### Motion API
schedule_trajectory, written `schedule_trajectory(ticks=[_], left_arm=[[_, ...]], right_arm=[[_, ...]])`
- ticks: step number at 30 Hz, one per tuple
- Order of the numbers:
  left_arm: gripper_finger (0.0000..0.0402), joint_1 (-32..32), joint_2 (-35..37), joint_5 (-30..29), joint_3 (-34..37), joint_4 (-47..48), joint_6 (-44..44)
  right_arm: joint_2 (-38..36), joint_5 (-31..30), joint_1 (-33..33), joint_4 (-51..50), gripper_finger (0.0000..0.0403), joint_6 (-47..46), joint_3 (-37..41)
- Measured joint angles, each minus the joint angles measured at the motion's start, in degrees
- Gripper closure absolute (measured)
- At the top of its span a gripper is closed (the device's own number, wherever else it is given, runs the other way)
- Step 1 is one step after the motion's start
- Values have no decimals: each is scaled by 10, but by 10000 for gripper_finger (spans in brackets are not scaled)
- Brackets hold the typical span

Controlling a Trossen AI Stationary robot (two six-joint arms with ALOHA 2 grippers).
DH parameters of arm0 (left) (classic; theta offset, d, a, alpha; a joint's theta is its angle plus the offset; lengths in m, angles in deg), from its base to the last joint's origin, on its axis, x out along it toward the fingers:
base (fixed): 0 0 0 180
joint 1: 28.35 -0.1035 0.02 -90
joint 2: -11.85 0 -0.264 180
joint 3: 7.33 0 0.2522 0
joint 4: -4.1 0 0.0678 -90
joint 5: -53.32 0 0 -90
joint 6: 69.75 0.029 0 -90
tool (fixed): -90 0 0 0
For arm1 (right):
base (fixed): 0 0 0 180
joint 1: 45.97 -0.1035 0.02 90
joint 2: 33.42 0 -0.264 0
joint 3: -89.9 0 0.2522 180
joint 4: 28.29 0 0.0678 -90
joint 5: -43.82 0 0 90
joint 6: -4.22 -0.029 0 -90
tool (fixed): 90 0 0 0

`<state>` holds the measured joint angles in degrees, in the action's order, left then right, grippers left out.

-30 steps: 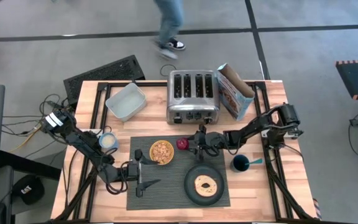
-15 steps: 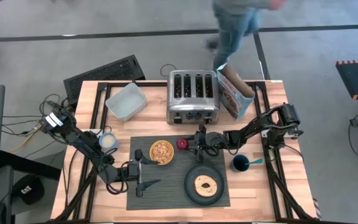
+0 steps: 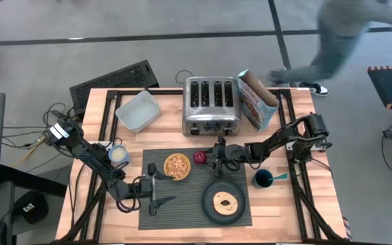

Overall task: Arrange a breakfast setting
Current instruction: Put the apple on the gray place mat to the right side of the yellow bowl

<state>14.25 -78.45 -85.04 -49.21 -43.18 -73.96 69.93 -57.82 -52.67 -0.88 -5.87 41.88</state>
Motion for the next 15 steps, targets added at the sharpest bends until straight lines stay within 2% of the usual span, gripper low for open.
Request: schedule_trajectory(ticks=[9, 15], left_arm=[[79, -15, 0, 29, 0, 1, -12], [79, -16, 0, 31, 0, 1, -14]], right_arm=[[0, -2, 0, 0, 137, 0, 0], [-29, -1, -2, -29, 137, 5, 1]])
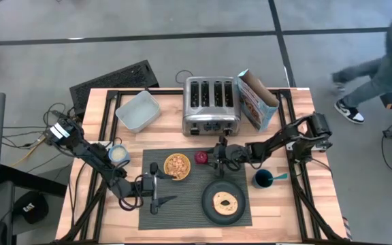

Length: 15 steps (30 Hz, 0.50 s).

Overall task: Arrange a breakfast setting
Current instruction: Put the apple on the gray place mat to the right side of the yellow bowl

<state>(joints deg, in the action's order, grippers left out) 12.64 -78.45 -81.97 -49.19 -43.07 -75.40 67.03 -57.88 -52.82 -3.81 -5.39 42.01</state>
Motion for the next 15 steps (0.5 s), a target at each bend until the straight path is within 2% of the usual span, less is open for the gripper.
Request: schedule_trajectory(ticks=[7, 15], left_arm=[[79, 0, 0, 0, 0, 3, -2], [79, 0, 0, 1, 0, 3, -11]], right_arm=[[-38, 0, 0, -32, 137, -7, 0], [-36, -2, 0, -45, 137, -9, -1]])
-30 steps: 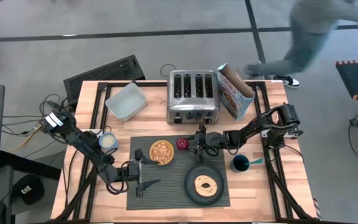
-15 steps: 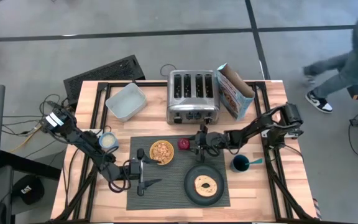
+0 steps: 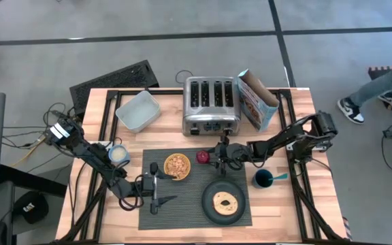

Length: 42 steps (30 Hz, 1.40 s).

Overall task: Arrange a breakfast setting
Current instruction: Put the apple on the gray place mat to the right side of the yellow bowl, then put the blue spoon on the black table mat to the left of the yellow bowl

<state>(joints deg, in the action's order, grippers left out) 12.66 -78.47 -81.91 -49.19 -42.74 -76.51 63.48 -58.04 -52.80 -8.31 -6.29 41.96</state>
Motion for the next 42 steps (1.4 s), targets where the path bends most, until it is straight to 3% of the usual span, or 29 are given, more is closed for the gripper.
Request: schedule_trajectory(ticks=[22, 34, 42], left_arm=[[79, 0, 0, 4, 0, 7, -11], [79, 0, 0, 4, 0, 7, -11], [79, 0, 0, 4, 0, 7, -13]], right_arm=[[0, -2, 0, -20, 135, -15, 0], [0, -1, 2, -28, 32, -12, 0], [-38, -1, 2, -67, 13, -10, -1]])
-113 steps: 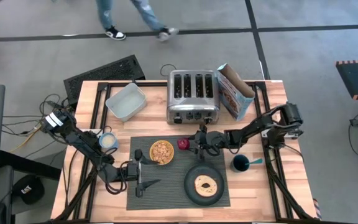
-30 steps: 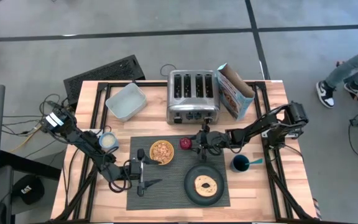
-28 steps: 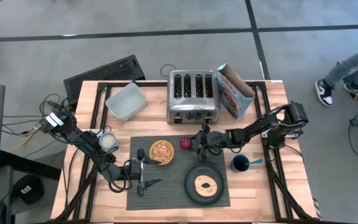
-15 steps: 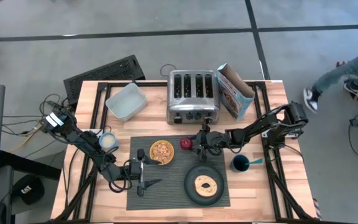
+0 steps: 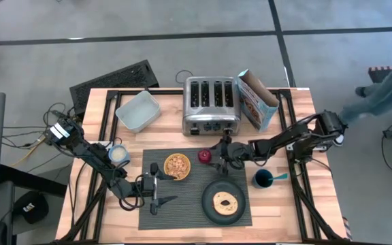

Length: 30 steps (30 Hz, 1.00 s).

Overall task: Arrange a breakfast setting
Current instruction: Put the blue spoon on the black table mat to the left of the yellow bowl

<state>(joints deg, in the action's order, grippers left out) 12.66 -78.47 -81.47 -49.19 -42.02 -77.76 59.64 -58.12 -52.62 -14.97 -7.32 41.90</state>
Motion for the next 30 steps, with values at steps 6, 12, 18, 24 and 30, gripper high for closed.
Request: schedule_trajectory(ticks=[6, 12, 18, 24, 30], left_arm=[[79, 0, 0, 0, 0, 0, 2], [79, 0, 0, 0, 0, 0, 2], [79, -2, 0, 9, 0, 0, 1], [79, -15, 0, 28, 0, 2, -9], [79, -29, 0, 57, 0, 13, -23]], right_arm=[[-67, 1, 0, -69, 13, 0, 0], [-147, 16, -1, -136, 13, -29, 0], [-204, 16, -5, -165, 14, -96, -2], [-269, 16, -18, -331, 24, -110, -72], [-296, 15, -40, -562, 30, -168, -181]])
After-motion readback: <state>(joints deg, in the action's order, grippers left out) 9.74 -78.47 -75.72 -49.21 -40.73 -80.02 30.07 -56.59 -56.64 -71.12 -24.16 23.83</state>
